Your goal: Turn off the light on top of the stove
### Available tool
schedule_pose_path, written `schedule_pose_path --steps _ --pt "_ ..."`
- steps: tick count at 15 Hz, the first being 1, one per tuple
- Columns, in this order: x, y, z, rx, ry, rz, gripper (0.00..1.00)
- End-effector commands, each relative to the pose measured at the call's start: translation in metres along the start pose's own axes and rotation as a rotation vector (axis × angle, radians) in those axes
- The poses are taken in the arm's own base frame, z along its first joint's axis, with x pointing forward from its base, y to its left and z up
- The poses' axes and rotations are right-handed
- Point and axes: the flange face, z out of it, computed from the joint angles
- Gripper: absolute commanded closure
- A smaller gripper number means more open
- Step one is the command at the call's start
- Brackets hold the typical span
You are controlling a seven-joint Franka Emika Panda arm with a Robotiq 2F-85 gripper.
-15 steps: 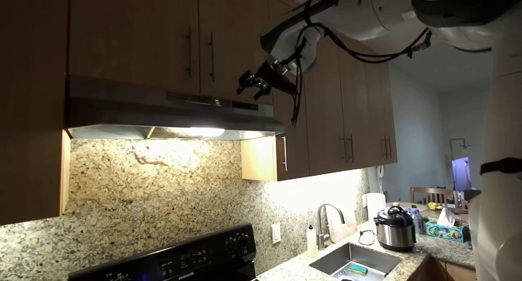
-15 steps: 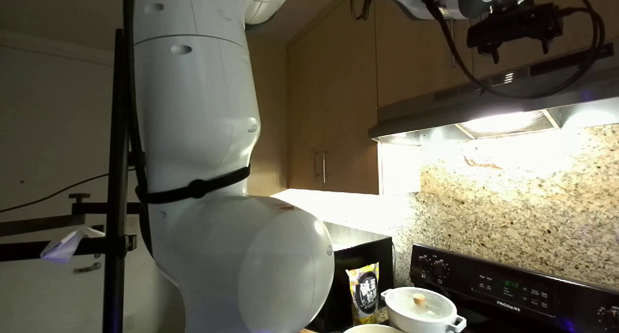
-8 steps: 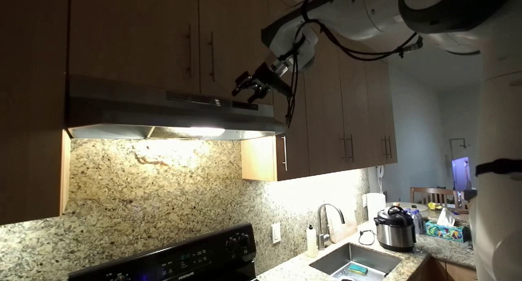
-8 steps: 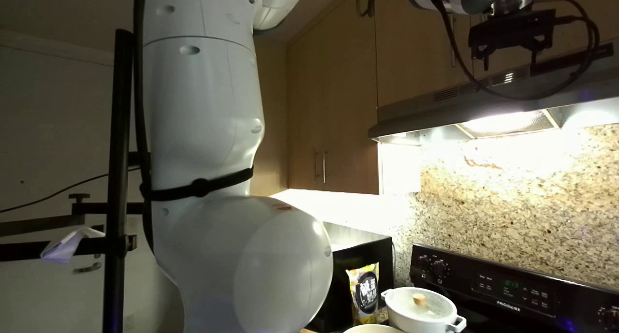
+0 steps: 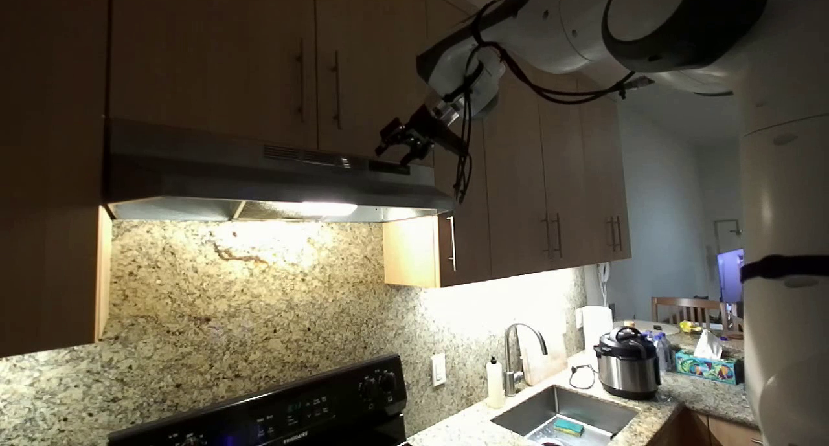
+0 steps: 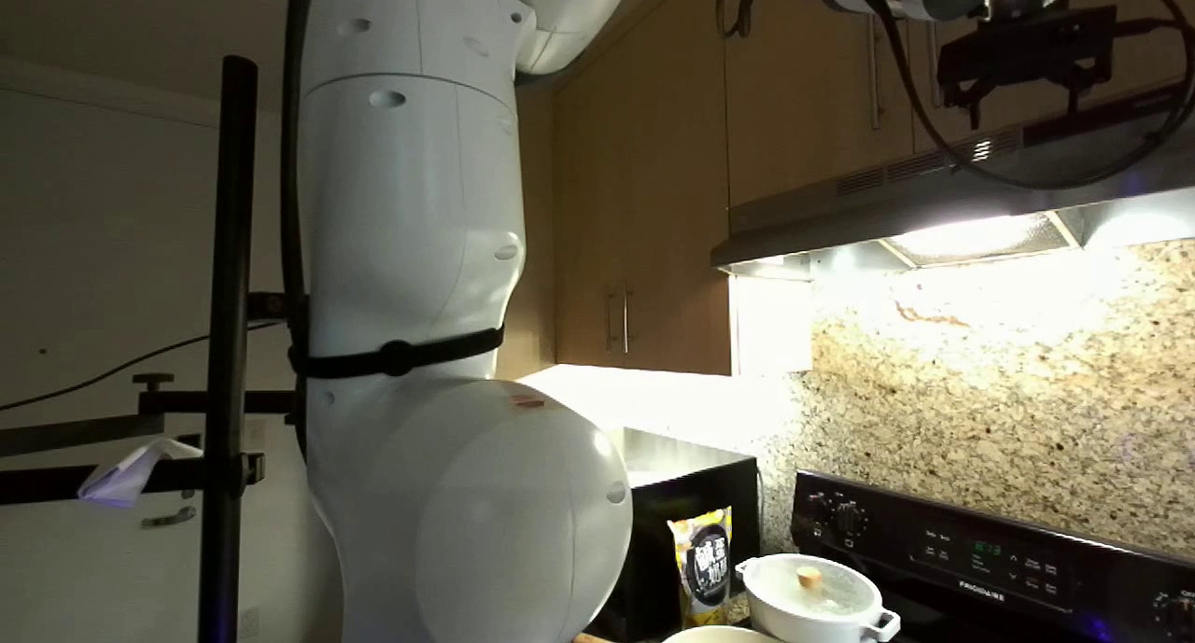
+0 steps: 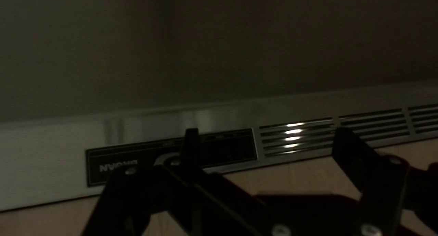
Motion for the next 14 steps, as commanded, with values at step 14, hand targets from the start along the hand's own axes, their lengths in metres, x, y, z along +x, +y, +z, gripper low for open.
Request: schedule_pose_path --steps 14 --pt "0.021 -0.012 0.041 -0.142 0.122 -0.125 0.0"
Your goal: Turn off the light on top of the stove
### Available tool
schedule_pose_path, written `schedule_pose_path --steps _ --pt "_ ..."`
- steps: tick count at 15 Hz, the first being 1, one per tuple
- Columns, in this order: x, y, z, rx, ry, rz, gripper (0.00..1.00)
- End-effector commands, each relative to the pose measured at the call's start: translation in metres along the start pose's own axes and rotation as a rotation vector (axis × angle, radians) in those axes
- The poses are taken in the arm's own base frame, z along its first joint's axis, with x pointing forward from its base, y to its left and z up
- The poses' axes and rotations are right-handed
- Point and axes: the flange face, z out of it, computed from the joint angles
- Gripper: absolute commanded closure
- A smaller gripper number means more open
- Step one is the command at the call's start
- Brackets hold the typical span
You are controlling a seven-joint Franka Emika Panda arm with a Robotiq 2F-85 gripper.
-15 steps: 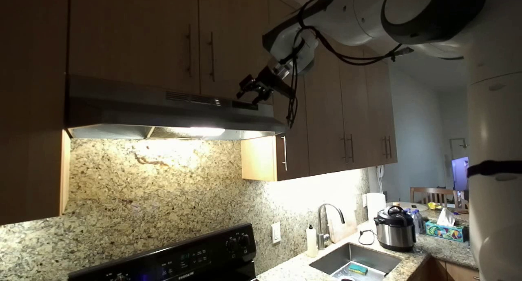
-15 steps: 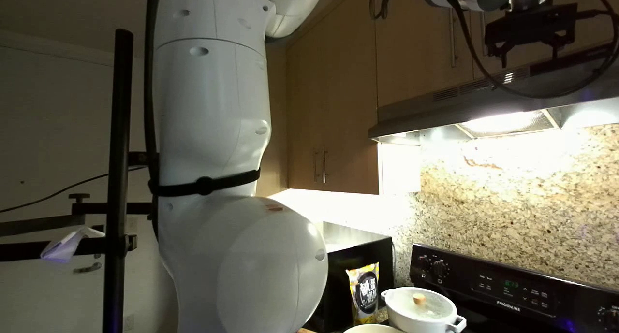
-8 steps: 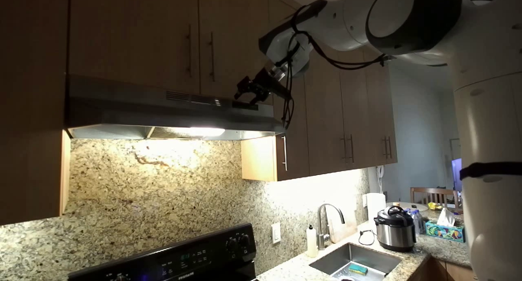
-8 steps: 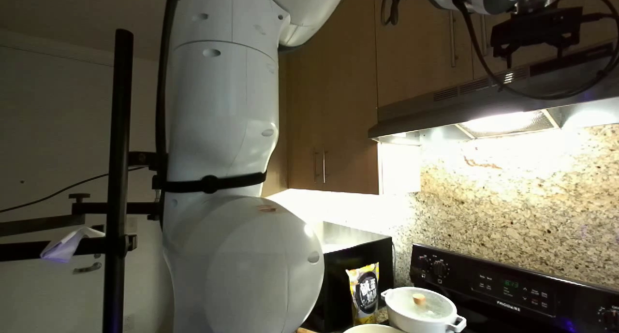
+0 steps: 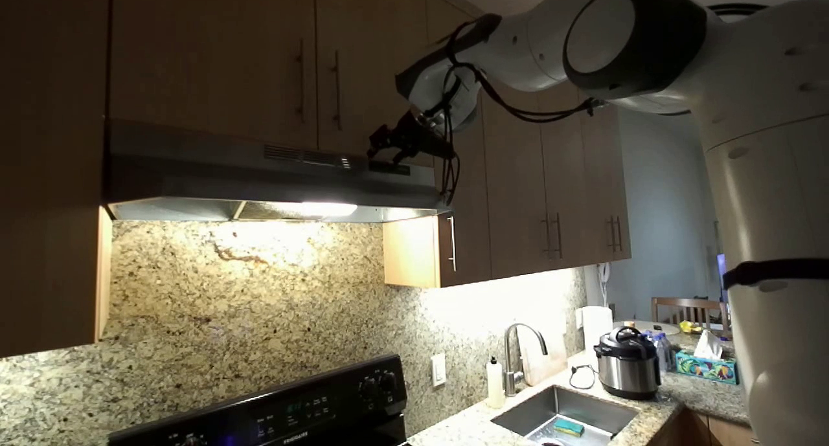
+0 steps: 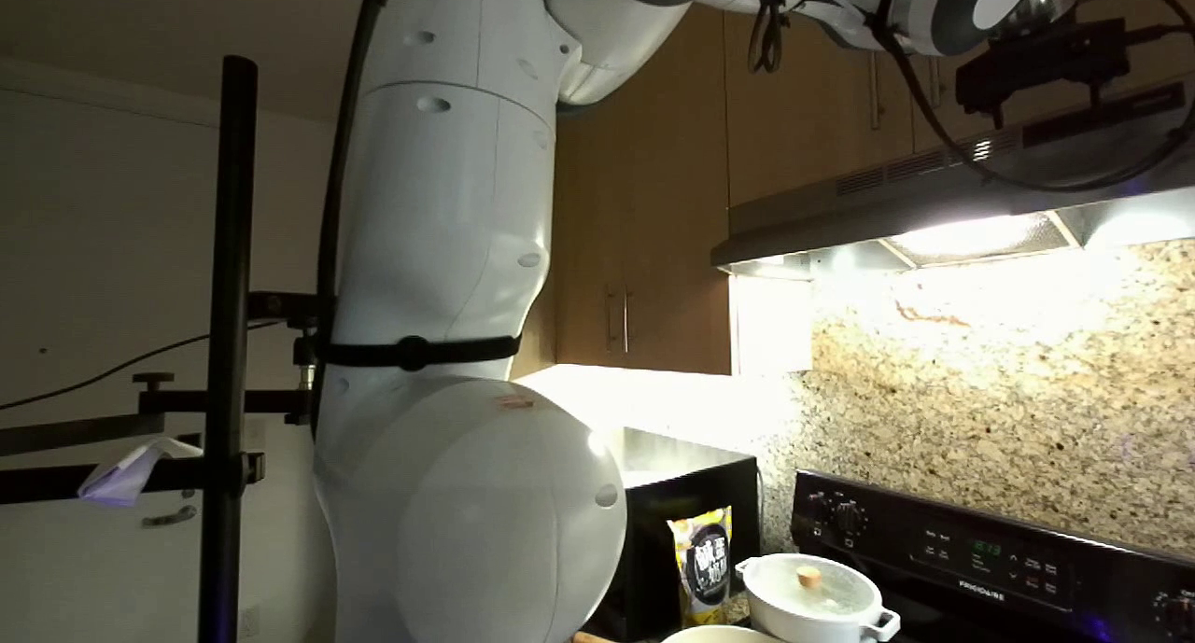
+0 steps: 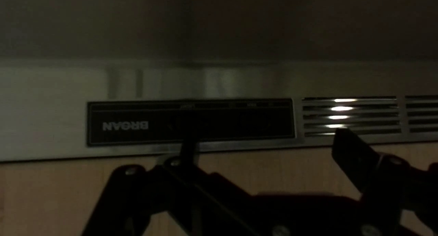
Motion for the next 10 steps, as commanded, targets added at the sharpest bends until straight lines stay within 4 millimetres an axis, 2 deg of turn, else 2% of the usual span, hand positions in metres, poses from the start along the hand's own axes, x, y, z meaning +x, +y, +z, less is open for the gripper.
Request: schedule_pose_path --steps 1,3,5,10 --pt "-0.003 -0.019 0.006 -0.035 0.026 -0.066 0.0" --pt "-0.006 -0.03 0.007 -0.063 0.036 -0.098 0.0" --pt "-0.012 -0.032 0.005 -0.106 0.045 -0.106 0.0" --pt "-0.027 -0.026 -0.006 -0.219 0.049 -0.06 0.0"
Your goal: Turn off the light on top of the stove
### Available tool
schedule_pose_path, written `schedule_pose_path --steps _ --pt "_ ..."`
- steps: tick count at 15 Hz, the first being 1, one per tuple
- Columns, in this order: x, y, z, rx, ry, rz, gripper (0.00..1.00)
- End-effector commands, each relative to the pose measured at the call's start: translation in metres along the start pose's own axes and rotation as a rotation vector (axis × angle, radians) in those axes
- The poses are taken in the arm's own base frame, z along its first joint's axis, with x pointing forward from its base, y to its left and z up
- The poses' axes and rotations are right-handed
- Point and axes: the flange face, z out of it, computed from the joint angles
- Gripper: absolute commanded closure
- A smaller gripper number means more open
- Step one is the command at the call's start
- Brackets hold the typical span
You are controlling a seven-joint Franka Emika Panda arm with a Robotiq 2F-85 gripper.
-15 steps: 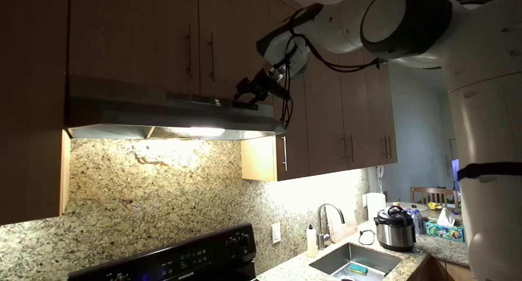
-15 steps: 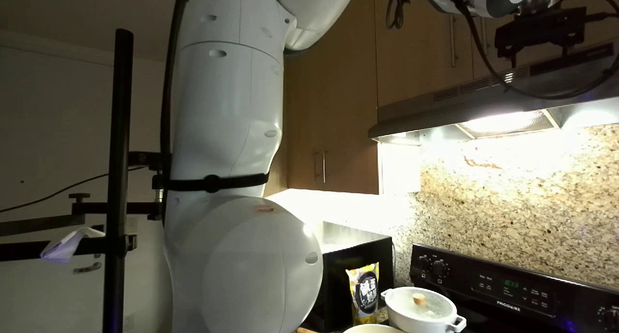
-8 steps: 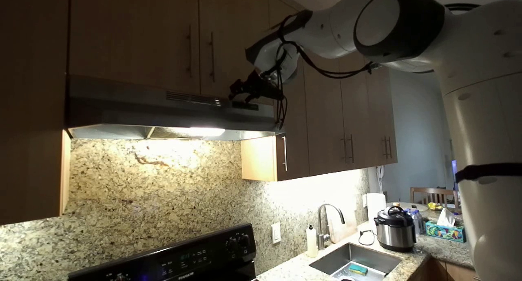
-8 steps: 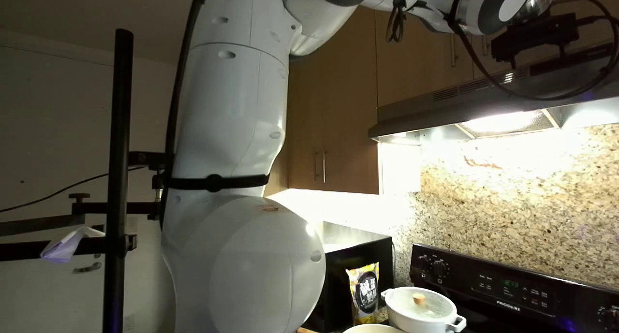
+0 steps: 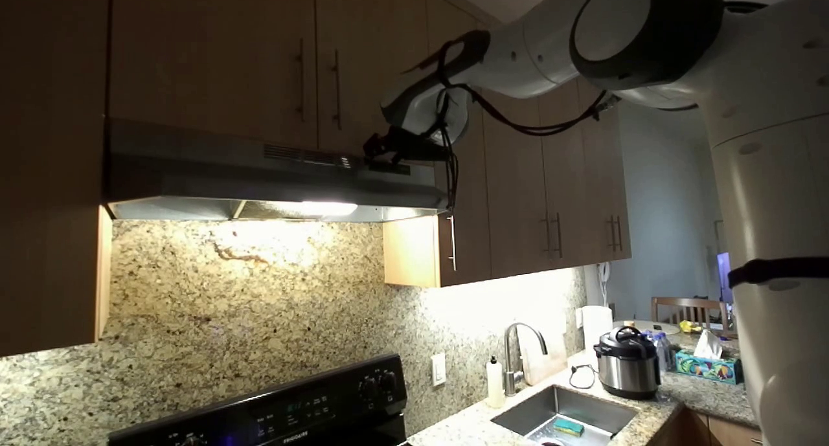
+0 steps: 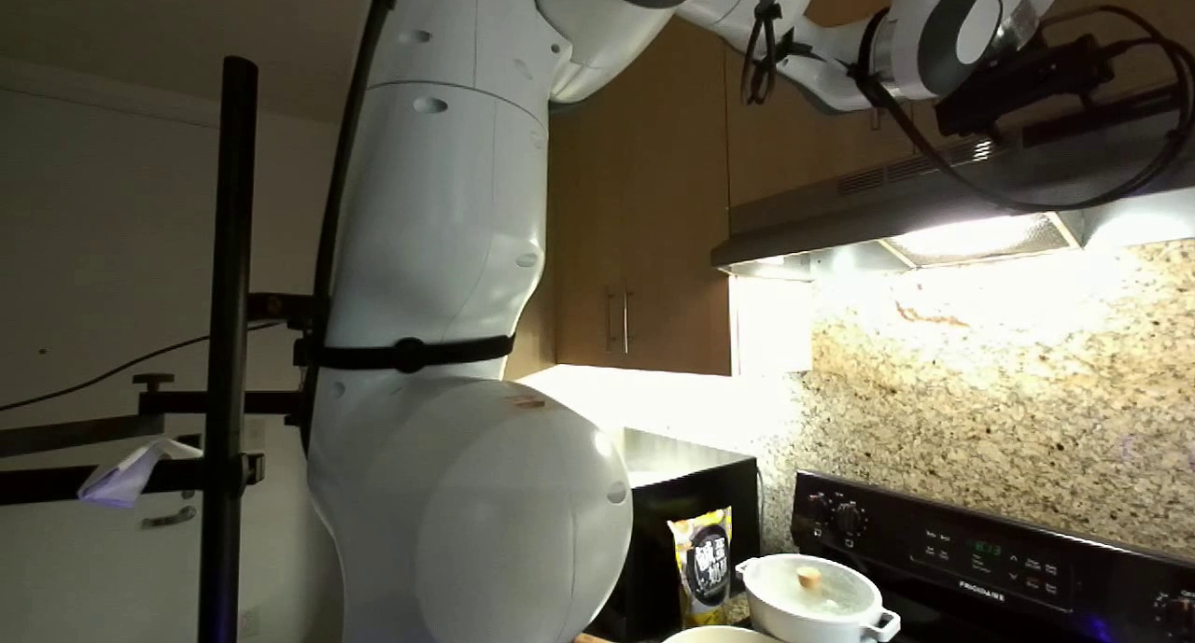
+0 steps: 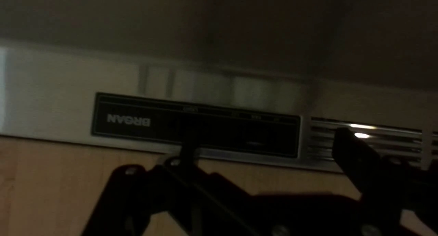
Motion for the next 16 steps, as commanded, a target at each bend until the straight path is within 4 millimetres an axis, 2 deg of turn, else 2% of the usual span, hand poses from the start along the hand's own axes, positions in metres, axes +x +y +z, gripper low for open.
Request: schedule_pose_path --steps 1,3,7,8,10,16 --pt "-0.012 0.006 -0.021 -0.066 -0.001 0.04 0.0" --pt "-0.009 0.005 -0.031 -0.056 -0.006 0.08 0.0" --pt "-0.003 -0.011 -0.052 0.024 -0.015 0.13 0.0" --pt "0.001 -0.002 -0.038 -0.013 0.003 0.097 0.0" --pt "0.004 -0.008 -0.045 0.007 0.0 0.106 0.0" --pt "-0.007 -0.008 -0.028 0.006 -0.035 0.112 0.0"
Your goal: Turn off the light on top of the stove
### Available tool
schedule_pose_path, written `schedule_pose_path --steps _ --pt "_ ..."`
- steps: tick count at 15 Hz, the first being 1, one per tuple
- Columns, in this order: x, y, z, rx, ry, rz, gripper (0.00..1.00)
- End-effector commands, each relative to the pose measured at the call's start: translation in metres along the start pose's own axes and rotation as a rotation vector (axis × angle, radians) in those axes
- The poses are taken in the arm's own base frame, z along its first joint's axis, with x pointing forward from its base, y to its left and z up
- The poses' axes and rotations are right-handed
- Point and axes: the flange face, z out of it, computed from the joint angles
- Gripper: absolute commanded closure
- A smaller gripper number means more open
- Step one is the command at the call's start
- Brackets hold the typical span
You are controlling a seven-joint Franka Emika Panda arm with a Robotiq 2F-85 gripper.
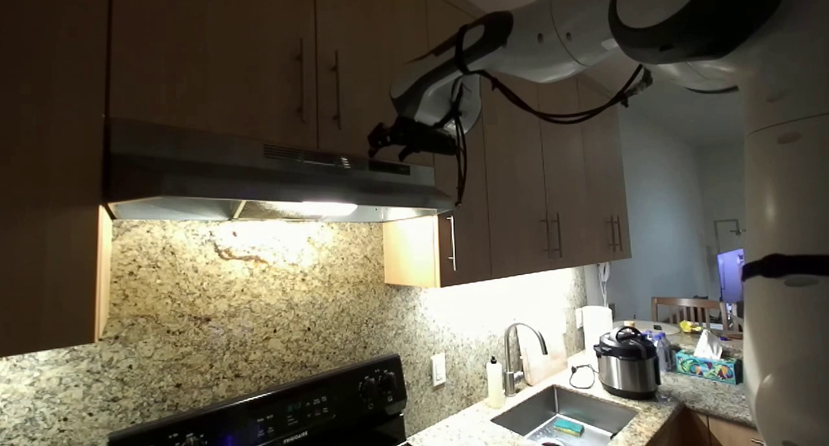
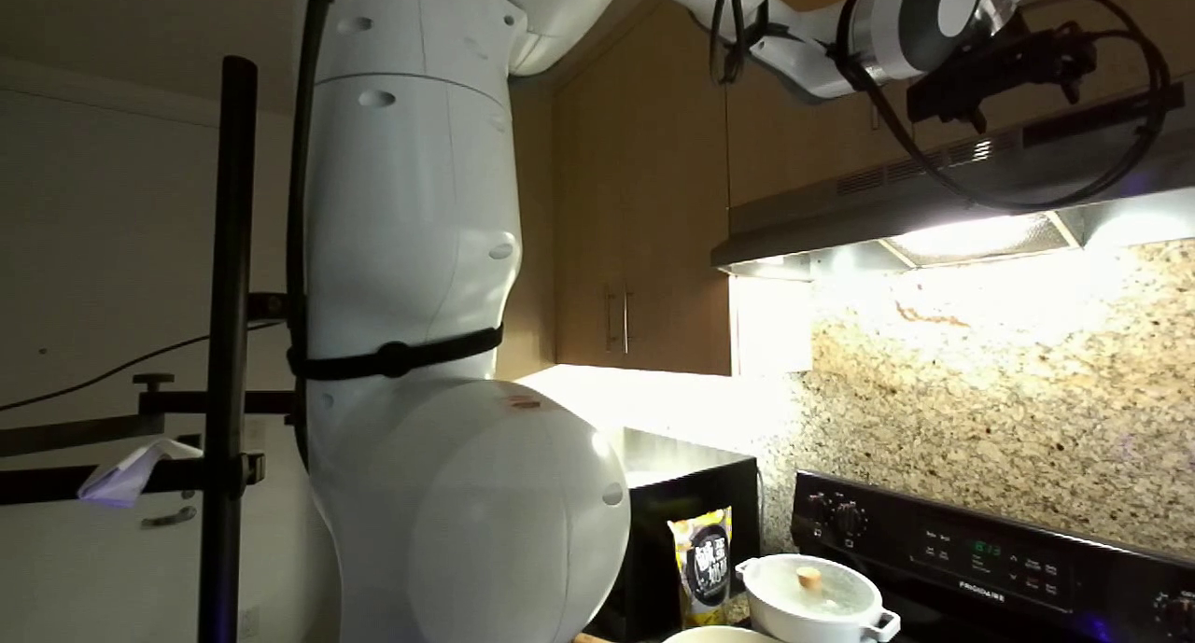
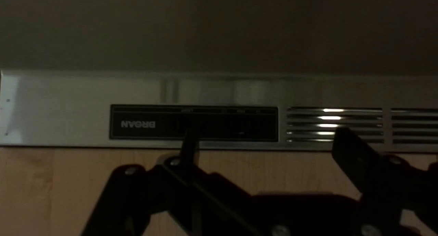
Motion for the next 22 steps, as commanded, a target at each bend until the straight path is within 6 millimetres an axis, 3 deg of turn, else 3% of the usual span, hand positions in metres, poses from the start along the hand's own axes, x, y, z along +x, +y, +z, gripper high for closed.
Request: schedule_pose_path --steps 1,7,22 --pt "-0.004 -0.002 0.011 0.005 -0.02 0.006 0.0" --pt "-0.01 0.002 0.029 -0.008 -0.034 0.012 0.0" --pt "0.012 0.015 0.052 -0.025 0.012 0.009 0.0"
